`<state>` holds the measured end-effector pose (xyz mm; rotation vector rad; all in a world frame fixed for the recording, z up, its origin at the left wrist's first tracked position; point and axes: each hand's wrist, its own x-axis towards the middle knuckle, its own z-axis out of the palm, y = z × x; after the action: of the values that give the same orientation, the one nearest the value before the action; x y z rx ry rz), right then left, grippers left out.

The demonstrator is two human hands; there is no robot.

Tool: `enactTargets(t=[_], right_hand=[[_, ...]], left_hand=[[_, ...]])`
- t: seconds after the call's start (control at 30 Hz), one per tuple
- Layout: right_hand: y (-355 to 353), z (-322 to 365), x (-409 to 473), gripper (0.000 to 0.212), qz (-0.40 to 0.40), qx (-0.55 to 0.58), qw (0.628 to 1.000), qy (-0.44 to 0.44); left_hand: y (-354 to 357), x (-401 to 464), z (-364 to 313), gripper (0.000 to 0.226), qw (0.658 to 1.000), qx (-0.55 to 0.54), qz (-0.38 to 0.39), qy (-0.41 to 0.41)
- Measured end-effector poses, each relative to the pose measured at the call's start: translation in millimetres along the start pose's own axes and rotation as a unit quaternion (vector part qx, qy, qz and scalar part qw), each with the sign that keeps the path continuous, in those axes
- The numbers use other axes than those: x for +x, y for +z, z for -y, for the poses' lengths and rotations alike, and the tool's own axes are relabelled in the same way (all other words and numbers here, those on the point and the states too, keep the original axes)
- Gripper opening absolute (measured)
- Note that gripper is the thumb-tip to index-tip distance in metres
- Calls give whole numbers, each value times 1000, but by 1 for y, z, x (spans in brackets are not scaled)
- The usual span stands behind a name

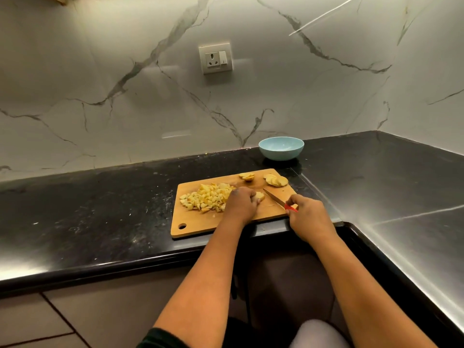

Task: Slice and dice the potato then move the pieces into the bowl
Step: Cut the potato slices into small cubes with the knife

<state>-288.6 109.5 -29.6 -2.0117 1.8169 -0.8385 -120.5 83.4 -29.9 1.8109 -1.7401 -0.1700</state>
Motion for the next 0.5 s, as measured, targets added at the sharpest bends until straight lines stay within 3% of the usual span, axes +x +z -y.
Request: enactTargets(t=[0.17, 0.4, 0.5], right_hand=[[0, 5, 2, 18, 25, -10, 999, -25], [-6, 10, 6, 16, 57, -3, 998, -10], [-8, 12, 4, 17, 35, -8, 999, 0]], left_hand=[[2, 0, 1, 45, 1000, 1, 22, 20], [-2, 9, 9, 40, 997, -16, 67, 18], [-8, 14, 16, 38, 995, -29, 93, 37]])
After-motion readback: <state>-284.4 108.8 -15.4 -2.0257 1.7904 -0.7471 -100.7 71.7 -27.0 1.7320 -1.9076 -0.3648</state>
